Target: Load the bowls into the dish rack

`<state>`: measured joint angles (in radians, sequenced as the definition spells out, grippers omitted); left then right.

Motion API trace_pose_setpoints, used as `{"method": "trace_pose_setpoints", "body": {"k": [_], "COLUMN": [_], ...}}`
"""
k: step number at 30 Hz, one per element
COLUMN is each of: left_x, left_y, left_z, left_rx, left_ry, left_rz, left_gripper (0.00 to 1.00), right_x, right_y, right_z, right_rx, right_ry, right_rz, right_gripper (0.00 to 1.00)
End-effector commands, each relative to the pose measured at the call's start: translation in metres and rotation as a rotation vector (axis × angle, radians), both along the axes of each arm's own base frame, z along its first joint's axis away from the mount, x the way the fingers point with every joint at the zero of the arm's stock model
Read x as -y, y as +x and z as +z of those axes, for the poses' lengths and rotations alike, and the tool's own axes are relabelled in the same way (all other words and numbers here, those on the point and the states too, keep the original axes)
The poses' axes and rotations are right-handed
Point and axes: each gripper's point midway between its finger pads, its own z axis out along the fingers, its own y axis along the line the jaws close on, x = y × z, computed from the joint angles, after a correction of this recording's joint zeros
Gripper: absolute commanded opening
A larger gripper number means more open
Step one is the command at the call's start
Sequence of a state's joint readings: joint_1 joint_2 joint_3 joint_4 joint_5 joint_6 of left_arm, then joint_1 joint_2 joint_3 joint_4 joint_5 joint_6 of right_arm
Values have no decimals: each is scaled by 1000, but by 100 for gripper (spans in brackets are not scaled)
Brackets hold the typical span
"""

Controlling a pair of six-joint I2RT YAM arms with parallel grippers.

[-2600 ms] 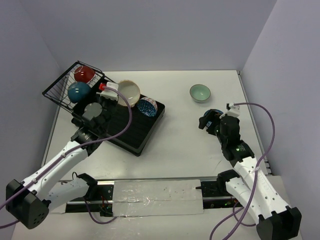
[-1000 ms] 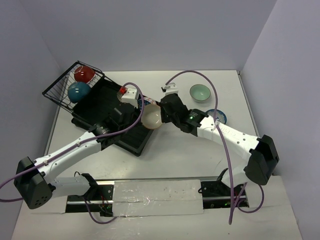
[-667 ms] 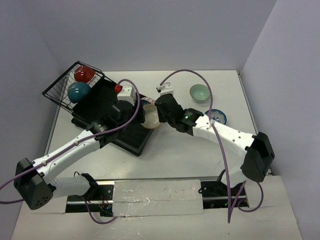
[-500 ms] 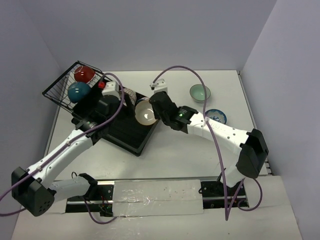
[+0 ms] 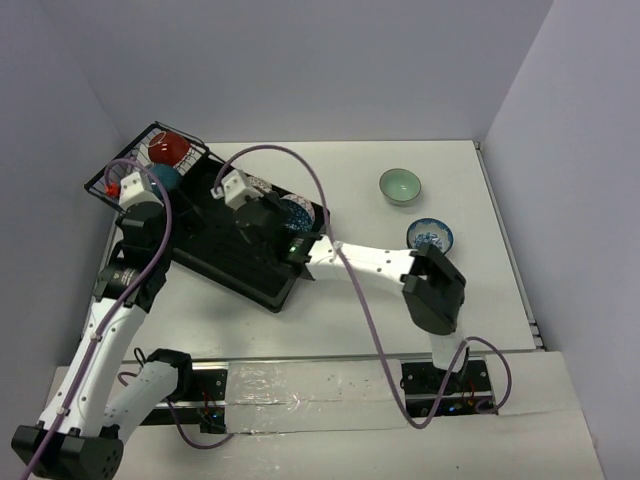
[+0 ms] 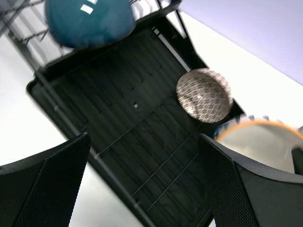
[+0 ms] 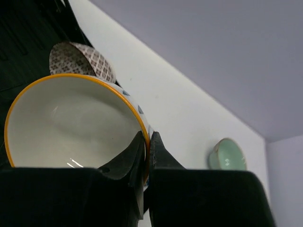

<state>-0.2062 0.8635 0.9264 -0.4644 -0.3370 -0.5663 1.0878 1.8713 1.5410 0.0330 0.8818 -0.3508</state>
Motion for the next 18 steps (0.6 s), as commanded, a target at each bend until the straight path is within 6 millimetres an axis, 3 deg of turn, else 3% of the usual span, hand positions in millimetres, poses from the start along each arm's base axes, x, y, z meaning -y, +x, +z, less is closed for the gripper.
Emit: {"method": "trace_pose_setpoints", "body": {"k": [1,2,10,18], "left_x": [-12,-14,-25,-32], "left_y": [-14,-19,-37,-43], "left_z": [-17,-16,-35,-32], "left_rx": [-29,-17,-5,9], "left_ry": [-2,-7,-10,-5], "left_rz": [59,69,117,157], "left_gripper": [99,99,99,99], "right_x": [-7,-15,-51,-63], "right_y": [8,9,17,23], "right_z": [74,65,54,34], "right_rx": [251,273,410,441], "right_ry": [50,-56,-189,-300], "right_rz": [-113,-113,-159,-140], "right_gripper": [0,0,0,0]}}
